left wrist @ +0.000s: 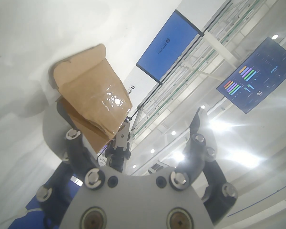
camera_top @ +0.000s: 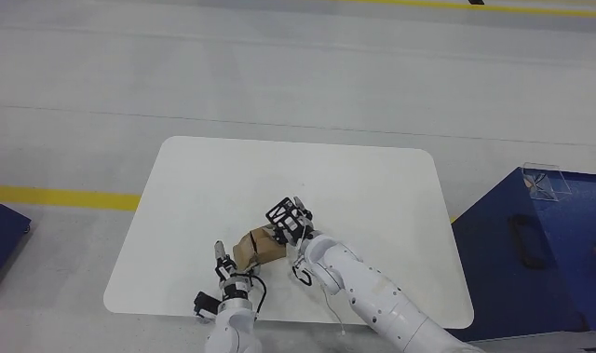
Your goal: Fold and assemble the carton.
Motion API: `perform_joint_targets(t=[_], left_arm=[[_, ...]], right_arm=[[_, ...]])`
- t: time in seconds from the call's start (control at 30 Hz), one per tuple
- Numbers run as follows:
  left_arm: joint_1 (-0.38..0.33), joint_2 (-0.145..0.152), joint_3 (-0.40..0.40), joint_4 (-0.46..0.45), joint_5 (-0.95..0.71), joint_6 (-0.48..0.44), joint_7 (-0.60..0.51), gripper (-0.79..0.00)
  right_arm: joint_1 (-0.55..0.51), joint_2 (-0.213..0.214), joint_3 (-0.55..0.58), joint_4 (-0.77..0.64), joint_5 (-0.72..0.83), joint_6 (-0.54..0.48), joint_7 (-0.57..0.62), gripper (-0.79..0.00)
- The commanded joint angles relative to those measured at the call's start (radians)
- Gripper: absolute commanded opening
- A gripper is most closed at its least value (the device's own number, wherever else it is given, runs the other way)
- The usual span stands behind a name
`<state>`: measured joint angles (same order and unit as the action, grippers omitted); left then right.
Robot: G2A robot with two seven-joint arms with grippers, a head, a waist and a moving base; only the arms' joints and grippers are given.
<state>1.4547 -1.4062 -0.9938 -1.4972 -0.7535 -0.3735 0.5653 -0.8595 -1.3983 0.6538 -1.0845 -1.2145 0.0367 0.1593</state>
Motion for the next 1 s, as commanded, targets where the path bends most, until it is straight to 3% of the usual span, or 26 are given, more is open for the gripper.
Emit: perform_joint_targets(t=[0.0, 0.27, 0.5, 0.77, 0.97], left_arm=[[-0.015, -0.005, -0.006, 0.027, 0.006, -0.004, 0.007, 0.000], [-0.030, -0.022, -0.034, 0.074, 0.126, -0.115, 0.086, 0.000], [0.000, -0.027, -0.071, 0.004, 0.249, -0.192, 0.091, 0.000], [0.001, -0.039, -0.054, -0.062, 0.356, -0.137, 0.047, 0.000], [-0.033, -0.054, -0.044, -0.049, 0.356, -0.023, 0.060, 0.000]], right_arm=[[0.004, -0.006, -0.002, 0.014, -0.005, -0.003, 0.001, 0.000], [0.005, -0.023, 0.001, 0.046, -0.025, -0.015, -0.004, 0.000], [-0.003, -0.030, 0.018, 0.054, -0.038, -0.032, -0.006, 0.000], [-0.025, -0.023, 0.076, 0.019, -0.038, -0.034, -0.032, 0.000], [-0.048, 0.005, 0.193, -0.028, -0.027, -0.023, -0.016, 0.000]])
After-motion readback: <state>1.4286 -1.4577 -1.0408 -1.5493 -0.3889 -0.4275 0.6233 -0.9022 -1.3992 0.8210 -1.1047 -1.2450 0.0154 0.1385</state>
